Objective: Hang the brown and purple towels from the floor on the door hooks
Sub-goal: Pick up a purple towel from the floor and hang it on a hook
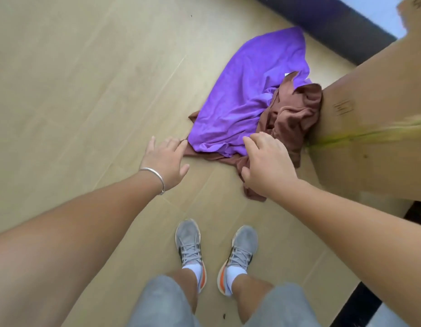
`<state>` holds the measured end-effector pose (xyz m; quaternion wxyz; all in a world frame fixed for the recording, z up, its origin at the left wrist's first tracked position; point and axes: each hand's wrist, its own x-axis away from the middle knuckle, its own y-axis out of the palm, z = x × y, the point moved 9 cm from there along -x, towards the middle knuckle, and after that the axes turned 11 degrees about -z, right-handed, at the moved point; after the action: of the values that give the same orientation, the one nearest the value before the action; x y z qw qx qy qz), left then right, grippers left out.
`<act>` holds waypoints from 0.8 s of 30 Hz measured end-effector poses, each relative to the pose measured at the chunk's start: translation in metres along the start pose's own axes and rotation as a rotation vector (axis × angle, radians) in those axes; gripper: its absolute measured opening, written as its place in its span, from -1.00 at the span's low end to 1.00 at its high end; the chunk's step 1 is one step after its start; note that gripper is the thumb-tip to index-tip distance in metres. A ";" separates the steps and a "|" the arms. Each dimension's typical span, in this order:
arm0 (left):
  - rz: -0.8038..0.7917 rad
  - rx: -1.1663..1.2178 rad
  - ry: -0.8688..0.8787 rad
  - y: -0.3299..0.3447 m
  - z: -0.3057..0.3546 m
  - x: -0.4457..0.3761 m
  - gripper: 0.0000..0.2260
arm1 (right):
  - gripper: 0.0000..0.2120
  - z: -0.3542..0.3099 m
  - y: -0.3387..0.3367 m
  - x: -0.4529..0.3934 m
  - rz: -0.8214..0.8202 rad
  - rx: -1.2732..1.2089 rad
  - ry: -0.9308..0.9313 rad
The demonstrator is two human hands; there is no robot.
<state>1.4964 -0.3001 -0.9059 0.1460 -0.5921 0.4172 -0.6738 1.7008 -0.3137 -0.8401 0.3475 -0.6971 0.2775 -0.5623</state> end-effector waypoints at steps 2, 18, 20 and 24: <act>-0.010 -0.038 0.052 0.037 0.012 -0.040 -0.39 | -0.41 -0.003 0.045 -0.035 0.001 0.005 -0.017; 0.189 -0.303 0.280 0.170 0.066 -0.293 -0.26 | -0.14 0.053 0.249 -0.273 0.089 0.160 -0.042; 0.187 -0.285 0.283 0.172 0.066 -0.295 -0.32 | -0.12 0.053 0.254 -0.272 0.124 0.146 -0.029; 0.132 -0.265 0.359 0.147 0.059 -0.280 -0.33 | -0.16 0.046 0.253 -0.261 0.096 0.081 0.059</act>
<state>1.5786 -0.2194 -1.2059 0.0344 -0.4480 0.5592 -0.6967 1.6914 -0.2553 -1.2017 0.3938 -0.6516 0.2979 -0.5759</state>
